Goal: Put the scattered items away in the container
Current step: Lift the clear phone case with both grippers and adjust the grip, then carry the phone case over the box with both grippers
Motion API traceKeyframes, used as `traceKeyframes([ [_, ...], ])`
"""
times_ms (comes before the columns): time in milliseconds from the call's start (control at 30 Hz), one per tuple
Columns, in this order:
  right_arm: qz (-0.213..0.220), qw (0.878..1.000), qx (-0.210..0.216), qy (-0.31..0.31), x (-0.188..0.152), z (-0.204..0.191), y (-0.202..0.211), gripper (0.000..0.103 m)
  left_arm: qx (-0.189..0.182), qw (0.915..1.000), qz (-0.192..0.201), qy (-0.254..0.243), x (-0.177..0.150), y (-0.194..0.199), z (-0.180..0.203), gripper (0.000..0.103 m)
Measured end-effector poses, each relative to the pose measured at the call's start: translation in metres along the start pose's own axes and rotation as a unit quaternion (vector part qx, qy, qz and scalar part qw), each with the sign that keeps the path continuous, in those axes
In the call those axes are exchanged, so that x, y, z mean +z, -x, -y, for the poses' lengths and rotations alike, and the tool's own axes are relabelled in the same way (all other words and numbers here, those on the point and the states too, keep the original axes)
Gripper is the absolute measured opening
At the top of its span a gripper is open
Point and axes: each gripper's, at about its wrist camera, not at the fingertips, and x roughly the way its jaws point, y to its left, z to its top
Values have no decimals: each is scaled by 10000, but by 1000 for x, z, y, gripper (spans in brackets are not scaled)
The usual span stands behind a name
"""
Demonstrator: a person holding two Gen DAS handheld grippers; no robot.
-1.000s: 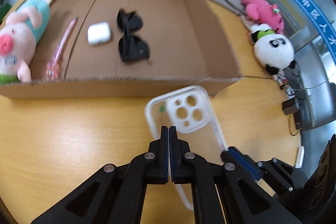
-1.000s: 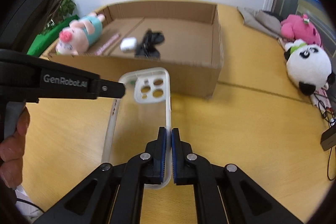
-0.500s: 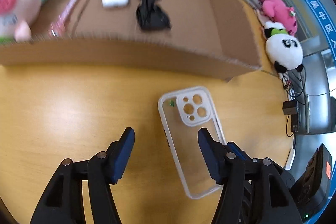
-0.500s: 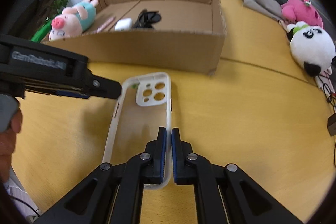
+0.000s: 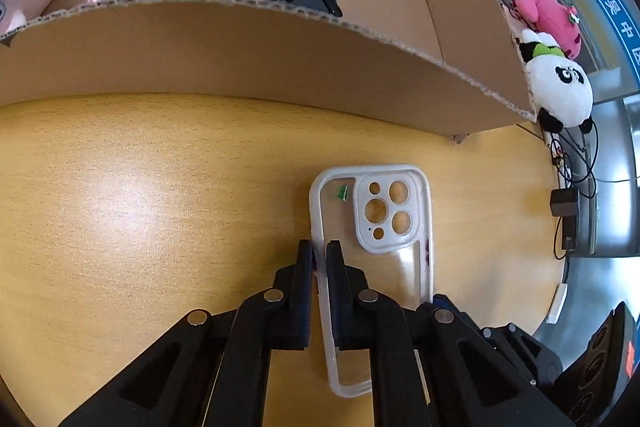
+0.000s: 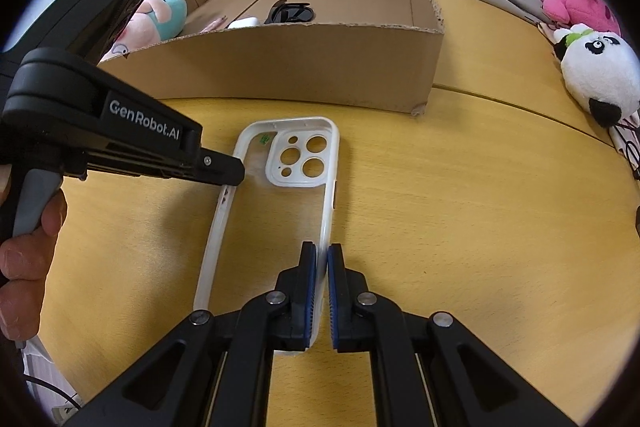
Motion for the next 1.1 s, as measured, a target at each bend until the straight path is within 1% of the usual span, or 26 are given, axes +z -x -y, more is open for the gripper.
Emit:
traceKeyframes([
  [67,69,10000,-18,-11,0,-1,4,5,-2,9999,97,-65,-1,8,2,6],
  [200,354,9993,-68,-72,7,1,23,5,-18,9992,333,-198,0,28,13,6],
  [367,699,9975,-71,-108,25,2,48,5,17,9975,584,-409,10,56,28,6],
  [533,996,9949,-129,-55,55,2,67,5,21,9948,826,-589,38,85,44,6],
  [600,1159,9931,-185,-23,75,3,77,5,49,9933,931,-678,52,97,52,6],
  [700,1294,9914,-196,-28,101,7,85,5,108,9907,1099,-800,75,115,62,6],
  [900,1364,9904,-185,-116,144,13,87,5,210,9869,1277,-963,115,139,70,6],
  [1100,1301,9910,-259,-207,175,19,73,5,328,9856,1288,-1043,152,141,75,6],
])
